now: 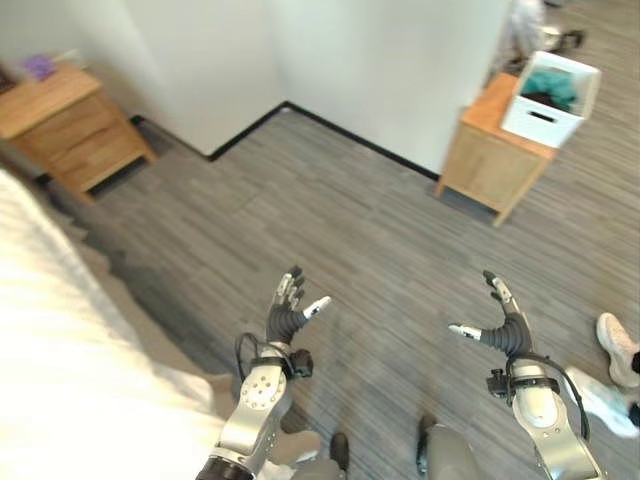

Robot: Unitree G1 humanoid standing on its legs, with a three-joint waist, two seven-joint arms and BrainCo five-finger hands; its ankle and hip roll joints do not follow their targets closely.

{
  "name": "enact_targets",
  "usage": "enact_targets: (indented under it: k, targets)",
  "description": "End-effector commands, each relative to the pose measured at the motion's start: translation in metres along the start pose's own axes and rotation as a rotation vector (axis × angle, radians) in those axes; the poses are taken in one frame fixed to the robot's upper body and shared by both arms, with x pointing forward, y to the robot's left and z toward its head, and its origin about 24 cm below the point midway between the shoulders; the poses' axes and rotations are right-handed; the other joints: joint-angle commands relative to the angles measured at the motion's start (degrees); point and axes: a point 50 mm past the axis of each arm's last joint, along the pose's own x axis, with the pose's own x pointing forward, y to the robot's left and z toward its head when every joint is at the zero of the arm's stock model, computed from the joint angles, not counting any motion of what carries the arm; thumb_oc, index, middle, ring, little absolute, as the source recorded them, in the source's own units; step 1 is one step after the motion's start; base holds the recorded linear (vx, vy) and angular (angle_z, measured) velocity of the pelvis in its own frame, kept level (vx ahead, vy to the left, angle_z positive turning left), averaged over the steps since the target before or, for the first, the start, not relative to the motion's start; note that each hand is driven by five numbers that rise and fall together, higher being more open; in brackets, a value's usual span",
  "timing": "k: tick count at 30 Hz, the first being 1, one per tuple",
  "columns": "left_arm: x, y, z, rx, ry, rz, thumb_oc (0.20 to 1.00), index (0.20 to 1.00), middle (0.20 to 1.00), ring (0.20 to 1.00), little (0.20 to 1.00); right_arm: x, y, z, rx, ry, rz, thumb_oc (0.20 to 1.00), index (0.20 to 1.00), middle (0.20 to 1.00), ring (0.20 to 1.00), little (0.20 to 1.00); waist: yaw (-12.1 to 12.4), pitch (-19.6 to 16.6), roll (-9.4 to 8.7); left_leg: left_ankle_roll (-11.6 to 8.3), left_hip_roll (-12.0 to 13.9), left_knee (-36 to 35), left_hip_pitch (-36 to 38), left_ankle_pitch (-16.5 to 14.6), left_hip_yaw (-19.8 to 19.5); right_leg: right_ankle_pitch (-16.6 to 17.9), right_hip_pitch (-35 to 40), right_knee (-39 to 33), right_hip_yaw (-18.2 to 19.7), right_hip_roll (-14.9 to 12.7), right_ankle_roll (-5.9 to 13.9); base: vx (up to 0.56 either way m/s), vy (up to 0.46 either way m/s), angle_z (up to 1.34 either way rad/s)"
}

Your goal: Making the bed.

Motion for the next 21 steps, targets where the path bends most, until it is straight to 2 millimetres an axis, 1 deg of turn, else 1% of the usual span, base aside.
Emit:
enact_targets:
  k: [1,3,4,5,7,9,10,11,12,13,14,15,16,17,18,19,20,21]
  targets:
    - [0.007,0.007,0.03,0.113,-0.168,-0.022,1.0,1.0,1.0,1.0,1.0,0.013,-0.01,0.026,0.101,-0.125,-0.039,1.0,1.0,1.0,1.0,1.0,-1.5,-0.4,-2.25,-5.49,-3.7,-2.2,5.1,-6.7,4.5,4.0,1.5,-4.3,-0.5,1.7,1.89,0.39,-0.073,1.39]
    - [0.004,0.017,0.03,0.077,-0.159,0.039,1.0,1.0,1.0,1.0,1.0,0.014,-0.009,0.026,0.094,-0.12,-0.032,1.0,1.0,1.0,1.0,1.0,-2.2,-0.4,-1.88,-5.87,-3.5,-2.2,6.4,-7.4,1.5,5.6,0.0,-6.0,-0.2,2.5,2.28,0.32,-0.068,1.19]
    - [0.004,0.017,0.029,0.077,-0.159,0.04,1.0,1.0,1.0,1.0,1.0,0.014,-0.009,0.026,0.094,-0.119,-0.031,1.0,1.0,1.0,1.0,1.0,-2.4,-0.4,-1.72,-5.89,-3.3,-2.2,6.5,-7.5,1.4,5.6,0.2,-6.1,-0.5,2.5,2.26,0.21,-0.06,0.84]
    - [0.002,0.019,0.027,0.067,-0.148,0.051,1.0,1.0,1.0,1.0,1.0,0.014,-0.008,0.027,0.088,-0.119,-0.023,1.0,1.0,1.0,1.0,1.0,-2.5,-0.3,-1.79,-5.9,-3.4,-2.2,7.0,-7.8,0.1,6.2,-0.3,-6.1,0.0,2.7,2.41,0.19,-0.085,0.83]
    - [0.0,0.022,0.024,0.067,-0.132,0.051,1.0,1.0,1.0,1.0,1.0,0.015,-0.008,0.025,0.081,-0.11,-0.017,1.0,1.0,1.0,1.0,1.0,-2.9,-0.5,-1.9,-6.03,-3.4,-2.2,8.0,-8.5,-2.3,7.1,-0.1,-5.6,0.5,3.0,2.22,0.29,-0.149,0.78]
    - [-0.003,0.023,0.021,0.068,-0.118,0.049,1.0,1.0,1.0,1.0,1.0,0.013,-0.008,0.022,0.086,-0.095,-0.007,1.0,1.0,1.0,1.0,1.0,-3.2,-1.3,-1.93,-6.14,-3.0,-2.2,9.3,-9.5,-4.2,7.6,1.2,-5.4,1.1,2.9,1.41,0.27,-0.15,0.77]
    - [-0.003,0.023,0.02,0.068,-0.117,0.049,1.0,1.0,1.0,1.0,1.0,0.013,-0.008,0.022,0.086,-0.094,-0.006,1.0,1.0,1.0,1.0,1.0,-3.3,-1.3,-1.86,-6.16,-2.9,-2.2,9.3,-9.5,-4.4,7.6,1.4,-5.5,1.0,2.9,1.39,0.37,-0.217,0.53]
    - [-0.009,0.027,0.015,0.058,-0.091,0.063,1.0,1.0,1.0,1.0,1.0,0.01,-0.006,0.017,0.091,-0.066,0.018,1.0,1.0,1.0,1.0,1.0,-3.3,-2.4,-1.39,-7.04,-1.7,-1.2,10.6,-10.8,-4.9,7.5,2.2,-4.9,1.2,3.3,0.73,0.38,-0.226,0.32]
    - [-0.012,0.03,0.011,0.041,-0.076,0.077,1.0,1.0,1.0,1.0,1.0,0.008,-0.005,0.014,0.089,-0.056,0.038,1.0,1.0,1.0,1.0,1.0,-3.3,-2.8,-0.89,-7.89,-0.8,0.8,10.4,-11.4,-4.4,6.7,3.0,-4.6,0.5,3.5,0.26,0.45,-0.253,0.26]
    - [-0.014,0.031,0.01,0.028,-0.068,0.078,1.0,1.0,1.0,1.0,1.0,0.008,-0.004,0.013,0.09,-0.048,0.049,1.0,1.0,1.0,1.0,1.0,-3.3,-2.7,-0.46,-8.67,-0.3,4.4,9.2,-10.6,-3.8,5.9,3.8,-4.7,0.0,3.7,-0.19,0.27,-0.13,0.23]
    - [-0.017,0.032,0.008,0.015,-0.058,0.083,1.0,1.0,1.0,1.0,1.0,0.008,-0.004,0.013,0.102,-0.047,0.058,1.0,1.0,1.0,1.0,1.0,-3.0,-2.3,-0.11,-10.09,-0.2,9.8,7.0,-8.4,-2.6,4.9,5.6,-5.2,-0.5,4.0,-0.94,0.19,-0.109,0.21]
    - [-0.018,0.035,0.007,0.0,-0.053,0.094,1.0,1.0,1.0,1.0,1.0,0.008,-0.004,0.011,0.107,-0.037,0.063,1.0,1.0,1.0,1.0,1.0,-2.8,-1.3,0.07,-12.36,-0.3,17.7,3.7,-4.4,-1.3,4.5,7.5,-5.8,-1.0,3.9,-1.93,0.17,-0.107,0.15]
    - [-0.019,0.035,0.006,-0.005,-0.048,0.092,1.0,1.0,1.0,1.0,1.0,0.008,-0.005,0.009,0.106,-0.029,0.062,1.0,1.0,1.0,1.0,1.0,-2.3,-0.5,-0.09,-13.29,-0.2,24.7,0.4,-1.4,0.1,3.4,9.5,-6.6,-1.5,3.5,-2.69,0.09,-0.071,0.14]
    - [-0.019,0.035,0.007,-0.005,-0.048,0.091,1.0,1.0,1.0,1.0,1.0,0.008,-0.005,0.009,0.106,-0.029,0.061,1.0,1.0,1.0,1.0,1.0,-2.3,-0.5,-0.02,-13.29,-0.3,25.6,-0.1,-1.7,0.0,3.5,9.5,-6.6,-1.6,3.5,-2.67,0.09,-0.099,0.1]
    - [-0.02,0.035,0.007,-0.01,-0.048,0.091,1.0,1.0,1.0,1.0,1.0,0.007,-0.007,0.01,0.112,-0.029,0.056,1.0,1.0,1.0,1.0,1.0,-1.5,1.1,-1.04,-13.75,-0.6,33.7,-4.2,1.8,1.5,2.9,11.7,-7.4,-1.7,2.6,-3.92,0.04,-0.134,0.06]
    - [-0.021,0.034,0.006,-0.016,-0.042,0.086,1.0,1.0,1.0,1.0,1.0,0.007,-0.008,0.008,0.113,-0.021,0.047,1.0,1.0,1.0,1.0,1.0,-1.2,2.3,-1.72,-12.39,-0.2,40.8,-8.2,1.4,4.0,2.4,13.3,-8.0,-2.2,2.2,-4.81,0.19,-0.243,0.04]
    - [-0.022,0.034,0.004,-0.03,-0.033,0.079,1.0,1.0,1.0,1.0,1.0,0.009,-0.01,0.005,0.103,-0.006,0.028,1.0,1.0,1.0,1.0,1.0,-0.3,2.9,-2.35,-10.61,1.9,43.9,-11.9,-0.1,9.5,0.5,15.9,-8.8,-2.1,2.1,-5.82,0.15,-0.163,0.05]
    - [-0.022,0.034,0.004,-0.03,-0.033,0.079,1.0,1.0,1.0,1.0,1.0,0.009,-0.01,0.005,0.103,-0.006,0.028,1.0,1.0,1.0,1.0,1.0,-0.2,2.9,-2.29,-10.61,2.0,44.0,-11.9,-0.2,9.5,0.5,15.9,-8.8,-2.0,2.1,-5.83,0.25,-0.136,0.0]
